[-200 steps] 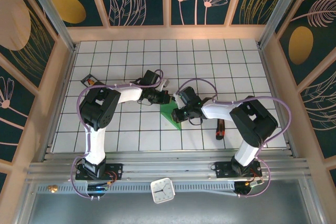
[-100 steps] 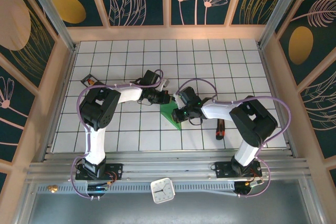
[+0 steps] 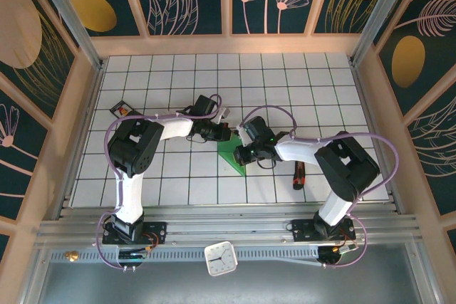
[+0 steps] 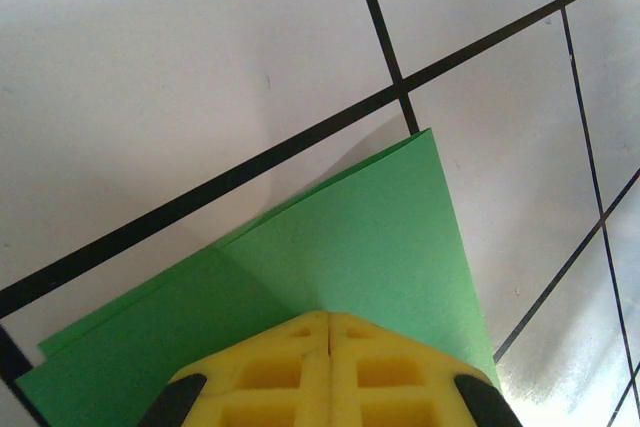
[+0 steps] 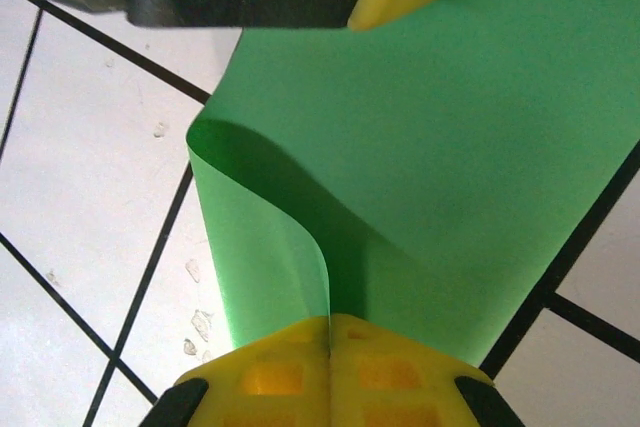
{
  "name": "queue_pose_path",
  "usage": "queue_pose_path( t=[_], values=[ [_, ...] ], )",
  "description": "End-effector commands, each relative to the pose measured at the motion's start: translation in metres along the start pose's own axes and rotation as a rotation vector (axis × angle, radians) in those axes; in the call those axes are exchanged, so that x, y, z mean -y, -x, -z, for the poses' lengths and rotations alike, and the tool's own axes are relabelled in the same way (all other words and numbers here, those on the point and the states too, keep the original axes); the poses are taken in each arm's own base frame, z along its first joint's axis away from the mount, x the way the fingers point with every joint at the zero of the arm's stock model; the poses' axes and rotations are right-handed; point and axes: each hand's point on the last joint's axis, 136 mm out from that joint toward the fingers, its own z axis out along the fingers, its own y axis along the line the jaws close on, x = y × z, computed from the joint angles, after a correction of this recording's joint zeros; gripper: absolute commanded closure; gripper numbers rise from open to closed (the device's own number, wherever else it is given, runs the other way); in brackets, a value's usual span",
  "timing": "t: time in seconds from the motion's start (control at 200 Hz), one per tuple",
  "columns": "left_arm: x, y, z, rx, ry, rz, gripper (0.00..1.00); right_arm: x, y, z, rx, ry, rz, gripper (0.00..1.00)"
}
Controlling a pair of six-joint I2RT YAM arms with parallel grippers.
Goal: Fold a paper plane with a square sheet of paper (pick it up from the middle)
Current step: Third fold the triangle at the center of the table.
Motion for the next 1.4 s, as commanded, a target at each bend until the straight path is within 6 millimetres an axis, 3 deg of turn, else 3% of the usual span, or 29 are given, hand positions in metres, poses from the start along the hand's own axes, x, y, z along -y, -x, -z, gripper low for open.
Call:
queue_pose_path(
  t=[0.0,0.505,1.396],
  values=[
    [-0.021,-0.034,-0.014,-0.114,0.062,0.04,1.0,0.002,0.001,0.008,0.009,-0.008,0.009,0.93],
    [-0.022,-0.035,-0.016,-0.119,0.064,0.04,1.0,0.017,-0.011,-0.004,-0.032,-0.047,-0.014,0.93],
    [-0.02,-0.033,-0.014,-0.114,0.062,0.042,1.0,0.025,-0.024,-0.015,-0.079,-0.068,-0.03,0.93]
  ],
)
